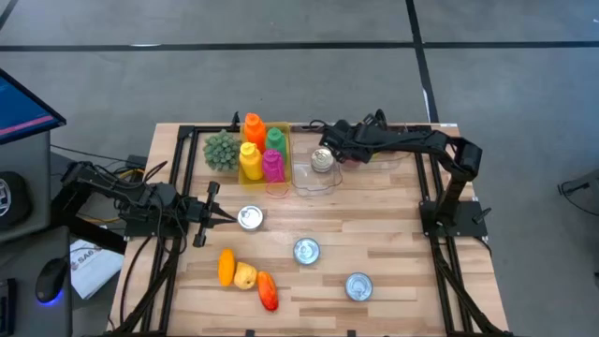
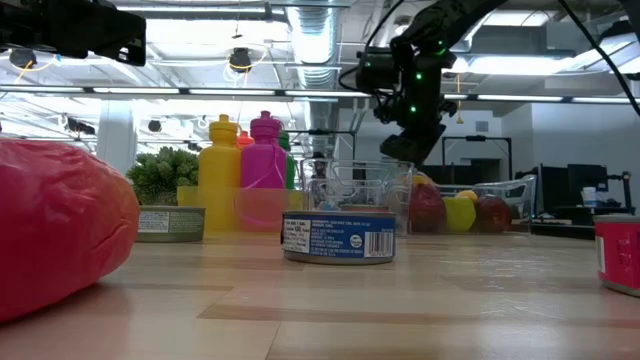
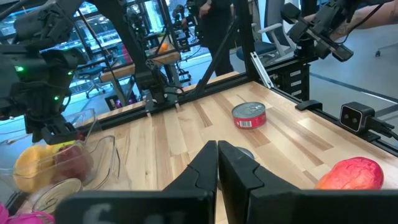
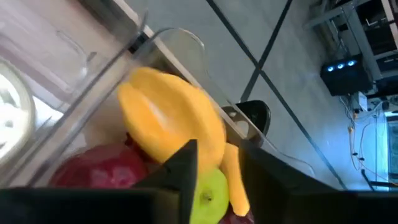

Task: Pick & Place Food Item
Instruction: Put the yellow starfruit into the right transparent bin, then stack the dark blue tuna on top of the blue can in the left transparent bin

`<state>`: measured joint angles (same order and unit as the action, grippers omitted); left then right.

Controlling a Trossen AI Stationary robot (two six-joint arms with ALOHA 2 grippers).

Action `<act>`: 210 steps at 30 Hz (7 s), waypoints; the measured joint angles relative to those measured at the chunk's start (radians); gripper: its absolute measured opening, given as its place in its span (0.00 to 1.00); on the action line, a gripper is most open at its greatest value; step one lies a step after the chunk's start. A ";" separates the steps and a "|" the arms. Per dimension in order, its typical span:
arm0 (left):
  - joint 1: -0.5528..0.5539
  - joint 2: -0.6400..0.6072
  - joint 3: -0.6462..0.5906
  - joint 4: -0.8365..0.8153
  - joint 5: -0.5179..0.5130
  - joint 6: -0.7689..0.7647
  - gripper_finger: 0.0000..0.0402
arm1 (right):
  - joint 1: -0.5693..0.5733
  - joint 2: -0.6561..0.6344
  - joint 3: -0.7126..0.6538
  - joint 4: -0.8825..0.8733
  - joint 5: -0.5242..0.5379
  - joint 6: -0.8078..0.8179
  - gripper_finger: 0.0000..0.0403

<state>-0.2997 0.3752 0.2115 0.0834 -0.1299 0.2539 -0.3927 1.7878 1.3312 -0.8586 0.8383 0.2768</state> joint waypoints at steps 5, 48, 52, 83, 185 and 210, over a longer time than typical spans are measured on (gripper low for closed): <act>0.000 0.000 0.000 0.000 0.000 0.000 0.01 | 0.027 0.000 0.010 -0.021 0.005 0.000 0.39; 0.000 0.000 0.000 0.000 0.000 0.000 0.01 | 0.698 -0.001 0.298 -0.163 -0.081 0.434 0.09; 0.000 0.000 0.000 0.000 0.000 0.000 0.01 | 0.768 -0.002 0.298 -0.178 -0.081 0.521 0.09; 0.000 0.000 0.000 0.013 0.000 0.000 0.01 | 1.015 0.000 0.298 -0.173 -0.111 1.114 0.09; -0.001 0.476 0.000 0.358 0.027 -0.296 0.01 | 0.892 0.001 -0.277 0.584 -0.172 1.103 0.00; -0.001 0.692 0.000 0.596 0.026 -0.262 0.01 | 0.877 0.126 -0.276 0.632 -0.214 1.139 0.00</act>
<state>-0.3008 1.0668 0.2111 0.6796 -0.1035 -0.0081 0.4839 1.9137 1.0550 -0.2268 0.6243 1.4162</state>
